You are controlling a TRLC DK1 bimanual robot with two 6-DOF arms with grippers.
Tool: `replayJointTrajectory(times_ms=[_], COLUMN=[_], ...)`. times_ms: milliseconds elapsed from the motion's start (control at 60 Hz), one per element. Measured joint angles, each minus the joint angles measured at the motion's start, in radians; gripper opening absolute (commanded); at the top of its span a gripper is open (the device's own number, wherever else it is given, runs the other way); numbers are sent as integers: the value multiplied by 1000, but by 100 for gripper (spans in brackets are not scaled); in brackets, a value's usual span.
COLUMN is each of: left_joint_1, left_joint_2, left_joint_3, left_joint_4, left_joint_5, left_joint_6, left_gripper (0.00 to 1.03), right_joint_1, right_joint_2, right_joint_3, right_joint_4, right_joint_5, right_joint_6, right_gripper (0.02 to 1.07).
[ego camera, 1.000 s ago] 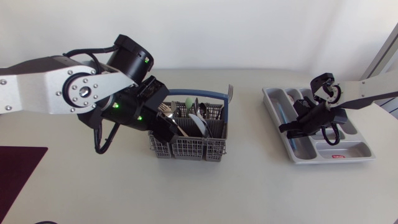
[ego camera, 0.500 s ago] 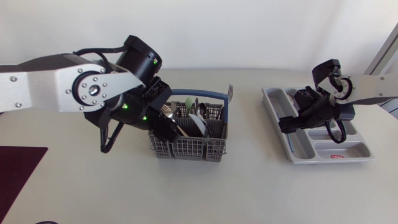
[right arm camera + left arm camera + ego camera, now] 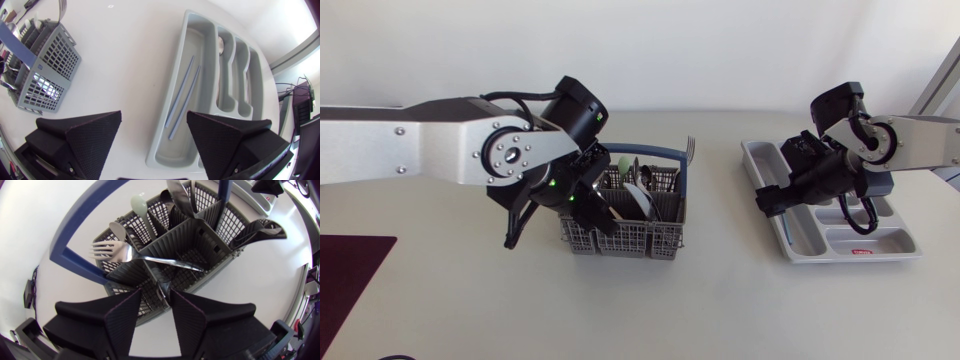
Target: Sort the cutlery from the basket into the organizer compartments.
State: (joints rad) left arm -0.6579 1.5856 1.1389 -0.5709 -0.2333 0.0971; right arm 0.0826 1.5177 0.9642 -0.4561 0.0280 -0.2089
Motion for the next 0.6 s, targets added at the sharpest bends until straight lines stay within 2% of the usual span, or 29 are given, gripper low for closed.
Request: replayJointTrajectory(times_ms=[267, 600], left_joint_1=[-17, -44], left_joint_2=[17, 19], left_joint_3=[1, 1], left_joint_4=[0, 10], left_joint_5=[-15, -58], left_joint_6=[0, 0], left_gripper=[11, 4], right_joint_1=[15, 38], right_joint_2=[-19, -29], right_joint_3=[-19, -38], right_joint_4=[-3, -3], right_joint_5=[14, 26], right_joint_6=[0, 0], right_gripper=[96, 96])
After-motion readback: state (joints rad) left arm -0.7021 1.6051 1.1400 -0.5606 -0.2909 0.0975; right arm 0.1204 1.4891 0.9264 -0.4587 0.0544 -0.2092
